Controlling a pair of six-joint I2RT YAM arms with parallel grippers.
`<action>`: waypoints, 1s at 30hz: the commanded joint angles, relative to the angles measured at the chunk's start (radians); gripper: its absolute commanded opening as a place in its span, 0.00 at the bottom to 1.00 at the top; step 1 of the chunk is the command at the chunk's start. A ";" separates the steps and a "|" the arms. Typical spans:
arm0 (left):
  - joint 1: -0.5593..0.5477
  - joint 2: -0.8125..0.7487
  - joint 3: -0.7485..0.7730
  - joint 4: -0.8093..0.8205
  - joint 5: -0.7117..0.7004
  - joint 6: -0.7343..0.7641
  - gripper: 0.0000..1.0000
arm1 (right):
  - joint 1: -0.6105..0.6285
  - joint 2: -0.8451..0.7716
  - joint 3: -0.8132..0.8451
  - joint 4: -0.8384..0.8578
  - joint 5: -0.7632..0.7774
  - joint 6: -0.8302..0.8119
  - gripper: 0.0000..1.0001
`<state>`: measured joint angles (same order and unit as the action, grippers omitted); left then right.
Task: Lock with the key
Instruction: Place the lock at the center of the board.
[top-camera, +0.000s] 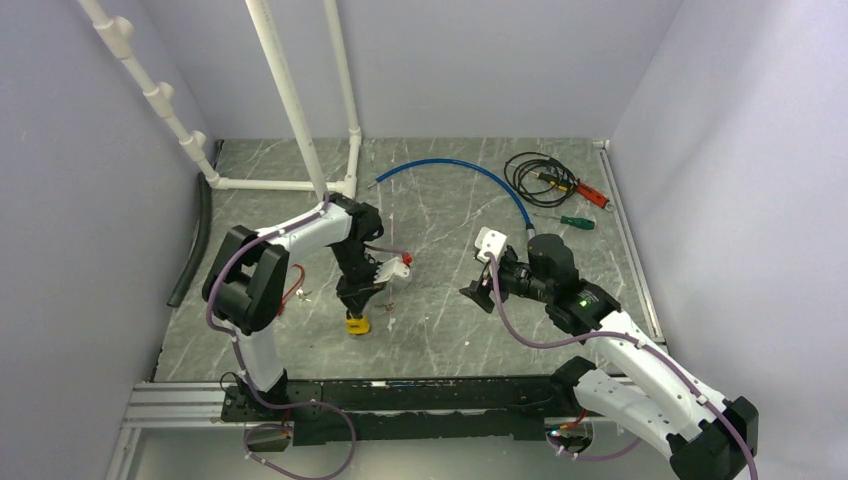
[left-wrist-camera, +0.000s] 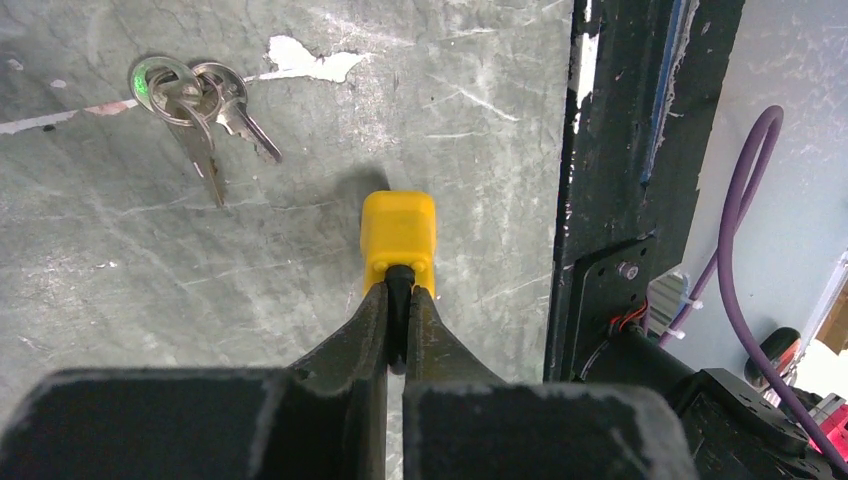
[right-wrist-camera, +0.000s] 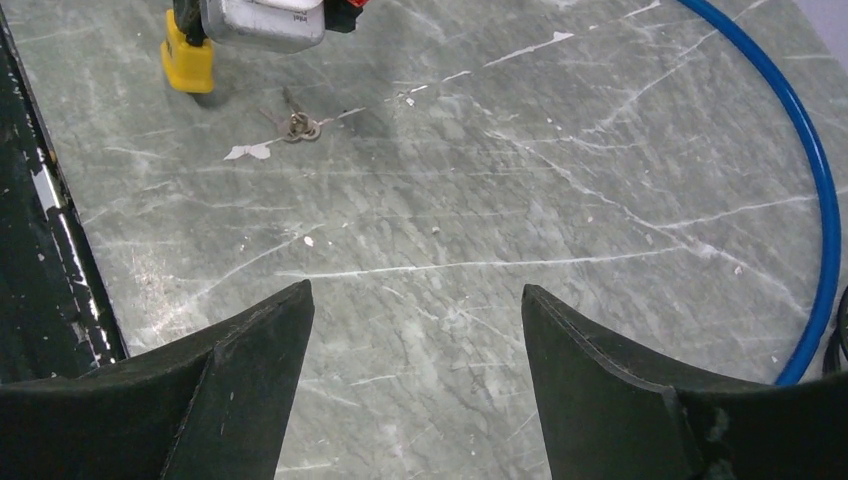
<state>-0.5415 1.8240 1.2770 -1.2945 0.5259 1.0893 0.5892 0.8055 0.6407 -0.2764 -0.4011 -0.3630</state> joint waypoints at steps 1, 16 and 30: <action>-0.005 0.037 0.021 0.038 -0.016 0.029 0.10 | -0.005 0.002 0.040 -0.003 0.000 0.013 0.79; -0.004 0.075 0.107 0.064 -0.086 0.029 0.41 | -0.042 0.026 0.070 -0.061 0.018 0.102 0.82; -0.082 -0.010 0.305 0.006 -0.024 -0.132 0.68 | -0.342 0.274 0.225 -0.149 0.016 0.133 0.82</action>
<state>-0.6010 1.8885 1.5135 -1.2610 0.4419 1.0317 0.3290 1.0054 0.7769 -0.3981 -0.3985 -0.2489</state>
